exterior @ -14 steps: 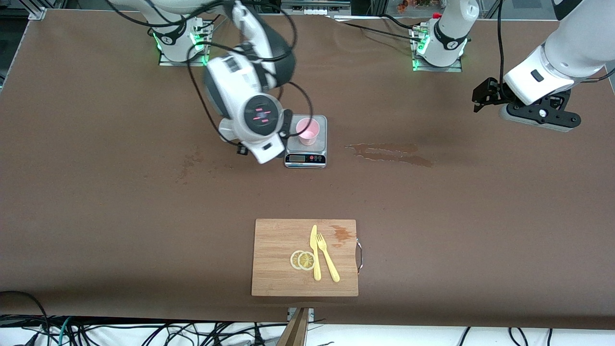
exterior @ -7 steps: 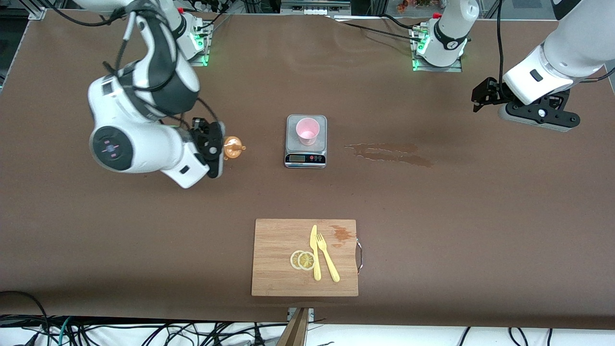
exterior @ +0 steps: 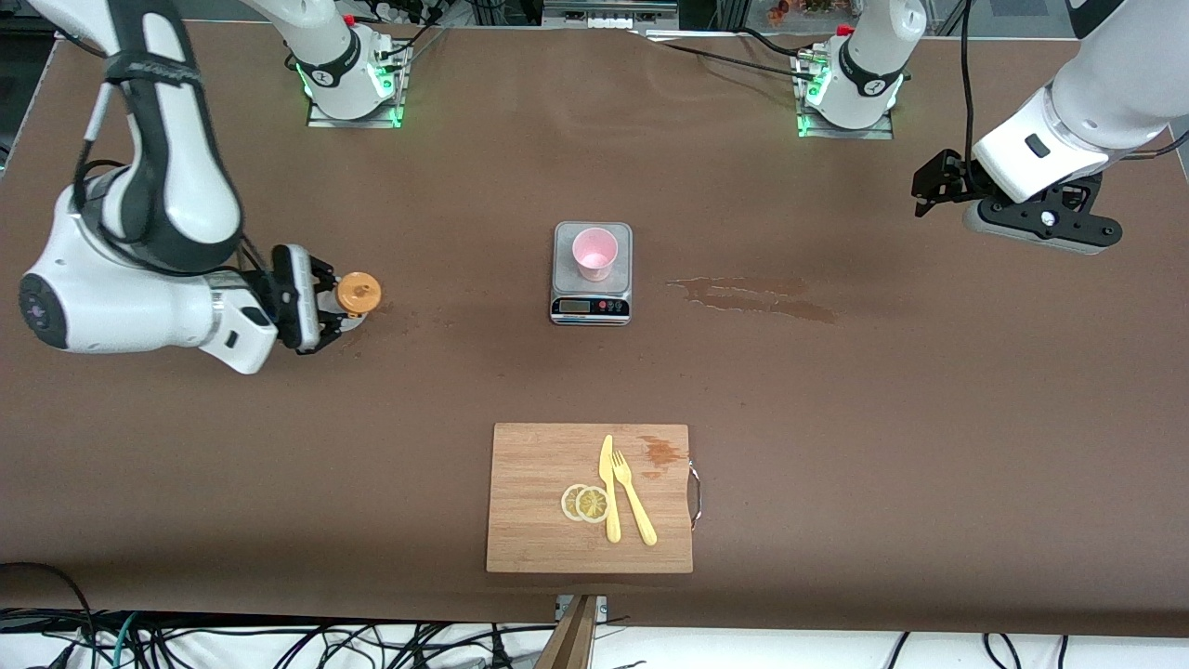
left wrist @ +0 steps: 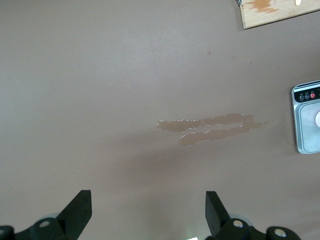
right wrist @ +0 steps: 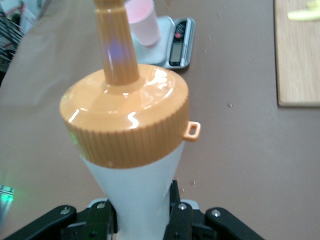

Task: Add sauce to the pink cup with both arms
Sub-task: 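Carry the sauce bottle with the right gripper back to its spot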

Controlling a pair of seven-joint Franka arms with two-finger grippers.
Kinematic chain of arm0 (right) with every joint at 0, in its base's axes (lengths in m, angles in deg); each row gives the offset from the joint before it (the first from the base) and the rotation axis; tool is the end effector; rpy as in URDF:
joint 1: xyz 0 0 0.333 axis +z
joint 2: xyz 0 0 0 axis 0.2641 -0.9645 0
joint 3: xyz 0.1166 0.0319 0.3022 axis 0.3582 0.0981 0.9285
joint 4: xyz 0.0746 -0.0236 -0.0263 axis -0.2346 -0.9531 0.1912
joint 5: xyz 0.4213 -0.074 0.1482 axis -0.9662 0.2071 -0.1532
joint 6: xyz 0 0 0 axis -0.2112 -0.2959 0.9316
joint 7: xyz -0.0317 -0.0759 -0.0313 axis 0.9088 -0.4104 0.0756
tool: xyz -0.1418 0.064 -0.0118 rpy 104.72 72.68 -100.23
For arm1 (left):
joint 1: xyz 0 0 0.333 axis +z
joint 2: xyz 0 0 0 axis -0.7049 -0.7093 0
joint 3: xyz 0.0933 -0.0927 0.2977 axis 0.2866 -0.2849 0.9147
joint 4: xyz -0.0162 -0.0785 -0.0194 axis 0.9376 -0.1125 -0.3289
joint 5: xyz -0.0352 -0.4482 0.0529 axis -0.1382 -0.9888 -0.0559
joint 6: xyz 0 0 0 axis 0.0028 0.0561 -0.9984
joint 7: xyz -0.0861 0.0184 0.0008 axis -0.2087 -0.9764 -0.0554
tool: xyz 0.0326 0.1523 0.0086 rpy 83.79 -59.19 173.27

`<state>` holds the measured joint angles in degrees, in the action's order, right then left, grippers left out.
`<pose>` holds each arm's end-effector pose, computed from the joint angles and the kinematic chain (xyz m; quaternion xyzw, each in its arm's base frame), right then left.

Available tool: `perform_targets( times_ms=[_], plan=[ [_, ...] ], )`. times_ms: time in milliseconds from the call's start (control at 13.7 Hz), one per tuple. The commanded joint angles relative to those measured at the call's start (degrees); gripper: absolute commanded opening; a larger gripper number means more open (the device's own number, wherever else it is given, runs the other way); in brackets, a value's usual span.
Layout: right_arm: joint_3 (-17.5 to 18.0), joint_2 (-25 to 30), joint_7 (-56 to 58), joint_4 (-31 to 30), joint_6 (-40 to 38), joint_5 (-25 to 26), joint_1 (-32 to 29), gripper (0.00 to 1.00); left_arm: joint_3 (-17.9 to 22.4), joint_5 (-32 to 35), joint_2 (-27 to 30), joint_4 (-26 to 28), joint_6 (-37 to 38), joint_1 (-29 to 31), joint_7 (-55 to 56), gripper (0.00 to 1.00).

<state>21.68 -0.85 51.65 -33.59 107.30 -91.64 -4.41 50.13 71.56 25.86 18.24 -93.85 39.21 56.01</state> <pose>0.6570 0.1043 0.3030 -0.6357 -0.7082 -0.0612 0.3009 0.5857 -0.1018 0.5392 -0.9926 0.1111 0.0472 0.0087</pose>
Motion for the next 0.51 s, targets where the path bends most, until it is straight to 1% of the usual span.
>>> perform_targets(
  times_ms=[0,73,219,439],
  plan=[
    [1.1,2.4,11.3,-6.8,2.0,-5.8,-4.0,0.12,0.1,1.3,-0.3,-1.3,1.2,-0.3,-0.6,1.00],
    [1.1,2.3,15.2,-8.4,2.7,-6.8,-4.8,0.12,0.0,1.3,-0.3,-1.3,1.2,-0.3,-0.6,1.00],
    [1.1,-0.2,23.4,-11.4,3.6,-10.6,-6.5,0.12,0.0,1.3,-0.3,-1.3,1.2,-0.3,-0.6,1.00],
    [1.1,-5.0,30.7,-11.8,4.0,-13.8,-8.5,0.12,0.0,1.3,-0.3,-1.3,1.2,-0.3,-0.6,1.00]
  ],
)
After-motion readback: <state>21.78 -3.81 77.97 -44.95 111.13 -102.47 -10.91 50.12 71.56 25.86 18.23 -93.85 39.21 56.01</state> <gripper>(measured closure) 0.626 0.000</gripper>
